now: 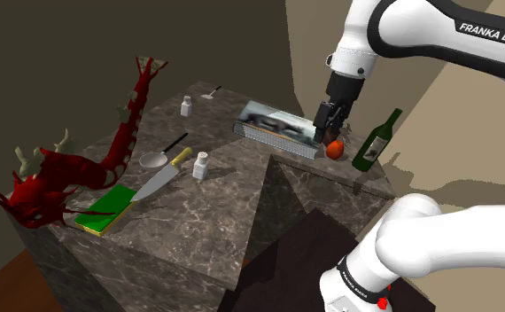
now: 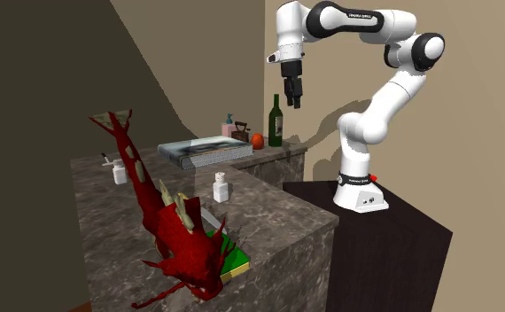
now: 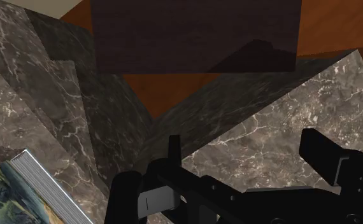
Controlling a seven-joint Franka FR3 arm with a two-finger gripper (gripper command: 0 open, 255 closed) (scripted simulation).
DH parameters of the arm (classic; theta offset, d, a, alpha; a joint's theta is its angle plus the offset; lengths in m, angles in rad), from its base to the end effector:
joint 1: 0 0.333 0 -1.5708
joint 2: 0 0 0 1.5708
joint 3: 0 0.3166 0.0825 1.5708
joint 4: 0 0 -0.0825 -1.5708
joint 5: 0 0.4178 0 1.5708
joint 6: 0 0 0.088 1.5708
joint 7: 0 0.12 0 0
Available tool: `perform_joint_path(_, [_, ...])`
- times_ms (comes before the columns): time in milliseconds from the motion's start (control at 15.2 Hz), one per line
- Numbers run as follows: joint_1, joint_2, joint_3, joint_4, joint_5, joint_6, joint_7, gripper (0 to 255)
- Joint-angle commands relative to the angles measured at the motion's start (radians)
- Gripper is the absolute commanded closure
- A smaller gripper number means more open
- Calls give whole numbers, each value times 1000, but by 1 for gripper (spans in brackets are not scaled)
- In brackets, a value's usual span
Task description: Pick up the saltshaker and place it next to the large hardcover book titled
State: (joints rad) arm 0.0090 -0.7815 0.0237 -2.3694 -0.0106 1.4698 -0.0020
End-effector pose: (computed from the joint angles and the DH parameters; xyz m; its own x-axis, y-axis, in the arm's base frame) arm 0.3278 0.0109 0.5616 0.9927 0.0246 -0.1180 0.0280 -0.9992 0.0270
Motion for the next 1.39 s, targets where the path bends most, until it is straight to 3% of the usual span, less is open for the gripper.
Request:
perform_joint_path(0, [0,0,0,0,0,0,0,0])
perform_joint_path(660, [35,275,86,14,60,309,86,0])
perform_joint_path(1320, [57,612,164,163,52,548,176,0])
